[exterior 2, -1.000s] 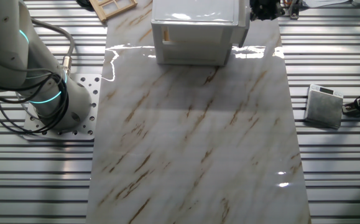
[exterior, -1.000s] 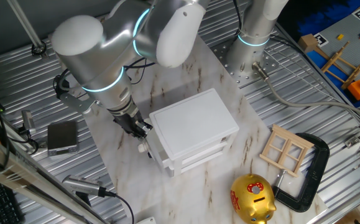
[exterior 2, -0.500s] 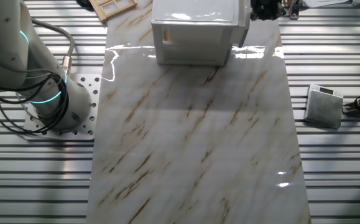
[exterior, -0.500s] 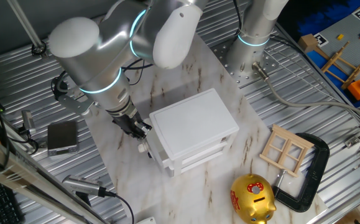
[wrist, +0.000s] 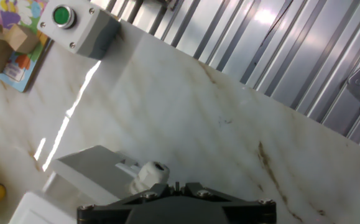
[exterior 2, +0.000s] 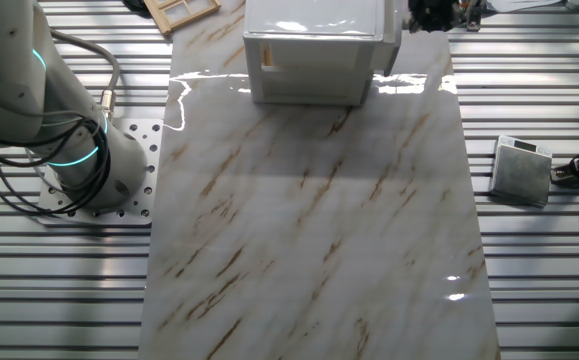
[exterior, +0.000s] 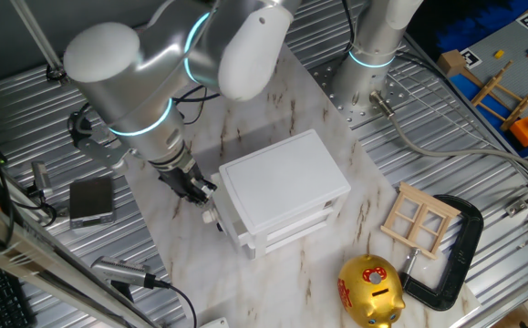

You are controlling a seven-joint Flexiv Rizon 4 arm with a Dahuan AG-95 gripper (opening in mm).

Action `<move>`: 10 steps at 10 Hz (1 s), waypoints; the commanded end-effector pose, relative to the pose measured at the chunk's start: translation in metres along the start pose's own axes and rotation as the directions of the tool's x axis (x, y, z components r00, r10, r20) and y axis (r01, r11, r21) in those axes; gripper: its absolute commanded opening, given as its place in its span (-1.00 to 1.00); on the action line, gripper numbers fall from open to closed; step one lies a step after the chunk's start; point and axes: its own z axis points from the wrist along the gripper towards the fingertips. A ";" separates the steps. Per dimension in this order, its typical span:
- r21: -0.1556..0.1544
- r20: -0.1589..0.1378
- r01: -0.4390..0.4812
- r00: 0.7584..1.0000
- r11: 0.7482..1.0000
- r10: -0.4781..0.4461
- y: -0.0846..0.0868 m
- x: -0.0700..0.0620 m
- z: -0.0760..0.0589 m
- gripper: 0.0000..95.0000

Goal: Put things in the drawer

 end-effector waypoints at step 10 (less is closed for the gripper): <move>-0.039 -0.046 -0.019 0.999 0.999 0.017 -0.002 0.010 0.017 -1.00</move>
